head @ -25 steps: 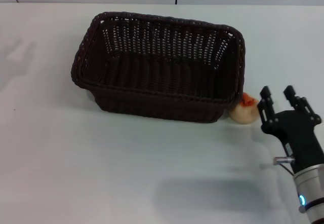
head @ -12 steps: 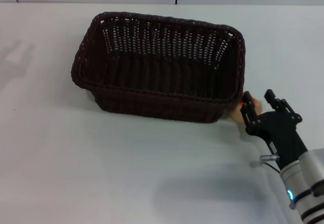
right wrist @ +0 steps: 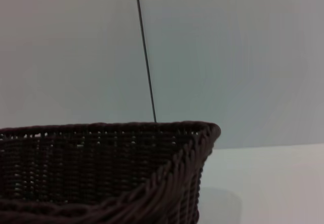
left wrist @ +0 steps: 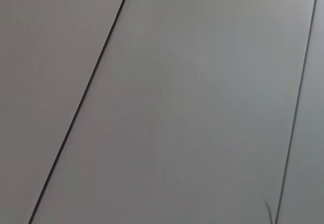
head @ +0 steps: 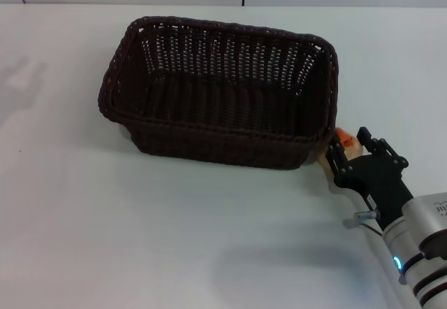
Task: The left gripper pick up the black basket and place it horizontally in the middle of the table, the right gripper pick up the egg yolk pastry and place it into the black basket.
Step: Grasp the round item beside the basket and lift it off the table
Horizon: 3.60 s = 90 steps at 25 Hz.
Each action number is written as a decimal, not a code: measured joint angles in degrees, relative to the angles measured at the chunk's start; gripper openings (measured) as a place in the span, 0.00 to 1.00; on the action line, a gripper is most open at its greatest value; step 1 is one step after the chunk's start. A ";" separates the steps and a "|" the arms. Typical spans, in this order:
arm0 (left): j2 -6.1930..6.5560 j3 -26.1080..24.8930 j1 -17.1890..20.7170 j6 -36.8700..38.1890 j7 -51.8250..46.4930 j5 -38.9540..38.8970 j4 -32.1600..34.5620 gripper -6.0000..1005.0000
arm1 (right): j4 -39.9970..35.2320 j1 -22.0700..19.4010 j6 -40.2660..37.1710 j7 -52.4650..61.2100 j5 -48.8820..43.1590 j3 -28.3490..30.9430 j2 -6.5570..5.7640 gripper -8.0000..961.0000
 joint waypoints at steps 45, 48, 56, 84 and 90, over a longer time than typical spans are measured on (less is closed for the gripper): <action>-0.11 -1.85 0.49 -2.89 -0.10 -0.28 0.18 0.35 | -1.64 0.03 -5.36 4.16 -0.28 -3.72 -0.16 0.46; -0.08 -1.99 0.60 -2.90 -0.12 -0.27 0.36 0.33 | -1.68 0.23 -4.63 4.23 -0.25 -3.73 -0.13 0.50; -0.29 -3.39 1.07 -3.61 -0.44 -0.28 0.23 0.33 | -2.03 0.15 -3.00 4.27 -0.08 -2.83 0.02 0.55; -0.33 -4.97 1.27 -5.81 -0.46 -0.31 0.00 0.33 | -2.06 0.39 -2.41 3.70 2.11 -2.84 0.10 0.28; -0.35 -5.01 1.19 -5.88 -0.46 -0.30 0.00 0.33 | -2.11 0.29 -2.42 3.69 2.11 -2.80 0.13 0.11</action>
